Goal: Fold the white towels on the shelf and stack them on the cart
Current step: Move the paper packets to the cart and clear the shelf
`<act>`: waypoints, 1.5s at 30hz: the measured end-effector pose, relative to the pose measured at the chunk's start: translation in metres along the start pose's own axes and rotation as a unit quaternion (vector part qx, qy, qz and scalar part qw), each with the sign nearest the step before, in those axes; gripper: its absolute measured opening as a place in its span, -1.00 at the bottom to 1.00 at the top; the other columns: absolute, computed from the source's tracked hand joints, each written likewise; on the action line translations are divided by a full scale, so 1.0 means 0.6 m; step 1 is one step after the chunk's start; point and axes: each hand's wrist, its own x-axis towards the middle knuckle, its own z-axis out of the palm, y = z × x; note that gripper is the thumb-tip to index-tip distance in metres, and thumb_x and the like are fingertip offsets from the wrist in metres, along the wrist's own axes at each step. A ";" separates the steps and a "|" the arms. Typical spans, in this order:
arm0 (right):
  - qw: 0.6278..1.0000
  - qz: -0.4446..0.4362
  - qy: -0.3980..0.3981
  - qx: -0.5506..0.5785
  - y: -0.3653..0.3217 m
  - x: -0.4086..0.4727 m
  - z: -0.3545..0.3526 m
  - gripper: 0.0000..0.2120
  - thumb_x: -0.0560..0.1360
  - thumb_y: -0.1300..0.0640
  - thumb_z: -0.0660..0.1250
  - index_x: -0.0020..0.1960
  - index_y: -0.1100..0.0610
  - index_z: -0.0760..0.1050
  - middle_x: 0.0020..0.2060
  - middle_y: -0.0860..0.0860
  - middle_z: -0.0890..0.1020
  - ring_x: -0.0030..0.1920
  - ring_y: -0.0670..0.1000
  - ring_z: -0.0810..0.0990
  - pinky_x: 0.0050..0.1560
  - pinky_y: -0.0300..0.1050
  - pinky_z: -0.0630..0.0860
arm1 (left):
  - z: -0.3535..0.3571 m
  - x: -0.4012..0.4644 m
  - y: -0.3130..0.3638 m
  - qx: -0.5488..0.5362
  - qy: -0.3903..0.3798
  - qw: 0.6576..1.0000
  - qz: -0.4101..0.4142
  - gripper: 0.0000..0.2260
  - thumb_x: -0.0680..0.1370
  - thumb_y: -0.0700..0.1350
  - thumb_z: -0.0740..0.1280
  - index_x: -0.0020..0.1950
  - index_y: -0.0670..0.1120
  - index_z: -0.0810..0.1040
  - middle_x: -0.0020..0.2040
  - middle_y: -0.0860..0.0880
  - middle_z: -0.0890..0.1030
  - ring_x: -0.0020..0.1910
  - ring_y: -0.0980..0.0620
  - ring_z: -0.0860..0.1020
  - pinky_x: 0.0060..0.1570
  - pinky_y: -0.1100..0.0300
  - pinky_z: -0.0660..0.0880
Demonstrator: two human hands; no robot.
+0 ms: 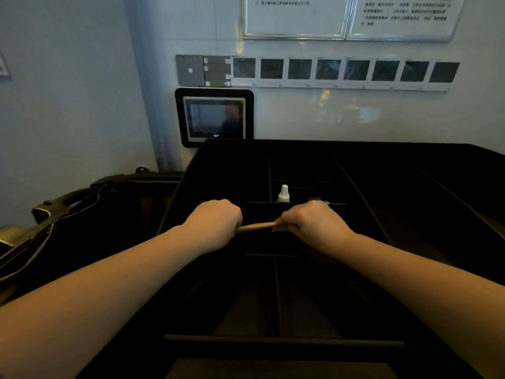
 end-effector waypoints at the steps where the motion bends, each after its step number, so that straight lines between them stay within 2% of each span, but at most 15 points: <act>1: 1.000 -0.004 0.001 -0.002 -0.001 0.001 0.002 -0.76 0.59 0.07 0.21 0.22 -0.03 0.53 -0.01 -0.07 0.61 0.01 -0.08 0.57 0.05 -0.19 0.48 | 0.000 0.000 0.002 0.008 0.004 1.000 0.000 -0.92 0.43 -0.08 0.43 -0.23 0.08 0.58 -0.42 0.11 0.42 -0.45 0.21 0.39 -0.54 0.34 0.18; 4: 1.000 -0.008 0.015 -0.005 -0.002 0.002 0.002 -0.74 0.59 0.08 0.21 0.24 -0.02 0.51 0.02 -0.07 0.62 0.05 -0.06 0.57 0.09 -0.16 0.48 | -0.006 0.000 0.004 0.029 0.031 0.999 0.010 -0.75 0.45 -0.15 0.39 -0.33 0.11 0.40 -0.45 0.11 0.32 -0.49 0.18 0.28 -0.54 0.29 0.11; 11: 0.992 -0.033 0.114 0.037 0.003 -0.015 -0.012 -0.76 0.49 0.22 0.36 0.14 0.06 0.61 -0.13 -0.03 0.68 -0.10 -0.04 0.64 -0.04 -0.11 0.58 | -0.037 -0.013 -0.009 0.048 0.068 0.996 0.025 -0.85 0.42 -0.11 0.41 -0.28 0.11 0.51 -0.45 0.14 0.30 -0.45 0.10 0.34 -0.49 0.25 0.19; 16: 1.000 0.011 0.026 -0.005 0.007 0.015 0.018 -0.79 0.56 0.12 0.25 0.16 -0.02 0.55 -0.13 -0.06 0.63 -0.09 -0.03 0.60 -0.13 -0.19 0.44 | -0.030 0.004 0.001 0.075 0.027 0.997 0.024 -0.80 0.49 -0.14 0.35 -0.28 0.09 0.42 -0.42 0.12 0.28 -0.47 0.13 0.26 -0.48 0.24 0.16; 18: 0.999 0.020 -0.006 -0.026 0.009 0.022 0.033 -0.82 0.54 0.12 0.29 0.13 -0.03 0.52 -0.14 -0.07 0.59 -0.09 -0.02 0.59 -0.17 -0.21 0.35 | -0.027 0.013 0.012 0.079 -0.001 0.997 0.021 -0.77 0.50 -0.17 0.33 -0.29 0.06 0.36 -0.40 0.10 0.31 -0.44 0.09 0.32 -0.44 0.19 0.29; 24: 0.996 0.055 -0.060 -0.030 0.011 0.033 0.054 -0.84 0.54 0.14 0.31 0.11 -0.01 0.51 -0.21 -0.09 0.50 -0.14 -0.03 0.55 -0.18 -0.21 0.38 | -0.009 0.015 0.040 0.074 -0.068 0.995 -0.018 -0.90 0.52 -0.23 0.28 -0.10 -0.05 0.54 -0.34 0.04 0.37 -0.33 0.01 0.45 -0.31 0.11 0.44; 26: 0.993 0.065 -0.094 -0.008 0.007 0.031 0.056 -0.81 0.54 0.13 0.31 0.14 -0.02 0.53 -0.19 -0.11 0.51 -0.15 -0.07 0.54 -0.14 -0.21 0.46 | -0.015 0.014 0.041 0.026 -0.108 0.993 -0.031 -0.88 0.53 -0.19 0.31 0.03 -0.05 0.59 -0.24 0.02 0.49 -0.22 0.01 0.52 -0.19 0.10 0.53; 29: 0.991 0.069 -0.105 0.054 0.006 0.027 0.052 -0.66 0.55 0.04 0.29 0.32 -0.09 0.45 0.07 -0.10 0.59 0.05 -0.10 0.56 0.12 -0.14 0.52 | -0.023 0.000 0.031 -0.086 -0.139 0.985 -0.044 -0.67 0.55 -0.02 0.33 0.32 0.06 0.50 0.09 0.01 0.59 0.03 0.03 0.56 0.02 0.16 0.53; 32: 0.978 0.035 -0.137 0.155 0.014 0.030 0.047 -0.61 0.60 -0.01 0.17 0.42 -0.15 0.30 0.29 -0.10 0.49 0.23 -0.14 0.47 0.27 -0.14 0.40 | -0.025 -0.023 0.023 -0.130 -0.160 0.978 0.002 -0.61 0.63 0.12 0.12 0.46 0.12 0.31 0.26 -0.02 0.53 0.09 0.07 0.52 0.01 0.28 0.45; 34: 0.969 0.002 -0.210 0.133 0.010 0.038 0.051 -0.57 0.62 0.07 0.13 0.44 -0.23 0.22 0.33 -0.04 0.44 0.28 -0.05 0.44 0.33 -0.03 0.38 | -0.022 -0.031 0.024 -0.124 -0.241 0.962 0.027 -0.60 0.66 0.11 -0.03 0.49 0.12 0.26 0.44 -0.07 0.38 0.33 -0.04 0.41 0.32 0.11 0.34; 36: 0.961 -0.022 -0.263 0.085 -0.002 0.049 0.057 -0.46 0.61 0.19 0.13 0.43 -0.32 0.15 0.27 0.00 0.46 0.18 0.00 0.49 0.25 -0.01 0.44 | -0.017 -0.030 0.024 -0.093 -0.295 0.950 0.033 -0.57 0.67 0.11 -0.12 0.54 0.12 0.12 0.56 -0.03 0.10 0.51 -0.10 0.15 0.45 0.07 0.07; 38: 0.956 -0.029 -0.285 0.059 -0.008 0.059 0.061 -0.39 0.60 0.26 0.13 0.45 -0.32 0.13 0.24 0.00 0.46 0.12 -0.01 0.49 0.21 -0.04 0.44 | -0.015 -0.026 0.023 -0.070 -0.320 0.944 0.040 -0.56 0.68 0.09 -0.16 0.57 0.09 0.01 0.58 -0.05 -0.03 0.54 -0.10 0.02 0.45 0.10 -0.02; 40: 0.953 -0.018 -0.299 0.051 -0.007 0.064 0.061 -0.40 0.59 0.27 0.13 0.46 -0.29 0.14 0.21 -0.02 0.45 0.04 -0.04 0.49 0.11 -0.11 0.44 | -0.013 -0.027 0.022 -0.055 -0.332 0.941 0.041 -0.56 0.68 0.04 -0.16 0.58 0.02 -0.01 0.57 -0.12 -0.05 0.54 -0.11 -0.01 0.45 0.10 -0.03; 43: 0.947 0.003 -0.319 0.037 0.003 0.060 0.055 -0.44 0.61 0.21 0.10 0.46 -0.30 0.11 -0.07 -0.12 0.40 -0.19 -0.10 0.42 -0.21 -0.24 0.32 | -0.016 -0.032 0.018 -0.047 -0.332 0.942 0.013 -0.55 0.67 0.07 -0.13 0.56 0.02 0.07 0.57 -0.11 0.01 0.52 -0.12 0.07 0.44 0.06 0.05; 45: 0.948 0.015 -0.318 0.023 0.016 0.052 0.050 -0.47 0.62 0.17 0.08 0.46 -0.30 0.09 -0.19 -0.16 0.31 -0.22 -0.11 0.40 -0.26 -0.25 0.28 | -0.020 -0.036 0.017 -0.050 -0.330 0.943 -0.002 -0.55 0.67 0.09 -0.10 0.54 0.02 0.13 0.56 -0.09 0.07 0.51 -0.08 0.11 0.43 0.05 0.09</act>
